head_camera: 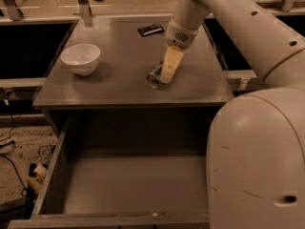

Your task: Place redbull can into top drawer

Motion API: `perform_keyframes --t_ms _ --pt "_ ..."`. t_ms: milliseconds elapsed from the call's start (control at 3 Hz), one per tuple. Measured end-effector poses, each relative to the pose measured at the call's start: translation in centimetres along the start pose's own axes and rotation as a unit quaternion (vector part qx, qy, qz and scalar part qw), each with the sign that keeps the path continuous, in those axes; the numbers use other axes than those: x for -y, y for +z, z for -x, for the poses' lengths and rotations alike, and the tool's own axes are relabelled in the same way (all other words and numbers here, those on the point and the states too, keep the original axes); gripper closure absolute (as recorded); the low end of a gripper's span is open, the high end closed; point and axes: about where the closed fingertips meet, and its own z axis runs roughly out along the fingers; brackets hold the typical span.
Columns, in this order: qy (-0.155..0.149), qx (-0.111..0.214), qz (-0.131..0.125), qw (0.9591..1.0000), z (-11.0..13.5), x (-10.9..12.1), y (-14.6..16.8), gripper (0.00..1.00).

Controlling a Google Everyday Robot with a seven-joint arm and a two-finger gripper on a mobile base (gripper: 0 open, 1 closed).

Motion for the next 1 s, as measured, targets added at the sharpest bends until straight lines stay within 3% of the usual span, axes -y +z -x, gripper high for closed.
perform_keyframes --t_ms 333,667,1000 --pt "0.023 -0.01 -0.004 0.9997 0.42 1.32 2.16 0.0" --pt "0.023 -0.01 -0.004 0.9997 0.42 1.32 2.16 0.03" --pt "0.023 -0.01 -0.004 0.9997 0.42 1.32 2.16 0.25"
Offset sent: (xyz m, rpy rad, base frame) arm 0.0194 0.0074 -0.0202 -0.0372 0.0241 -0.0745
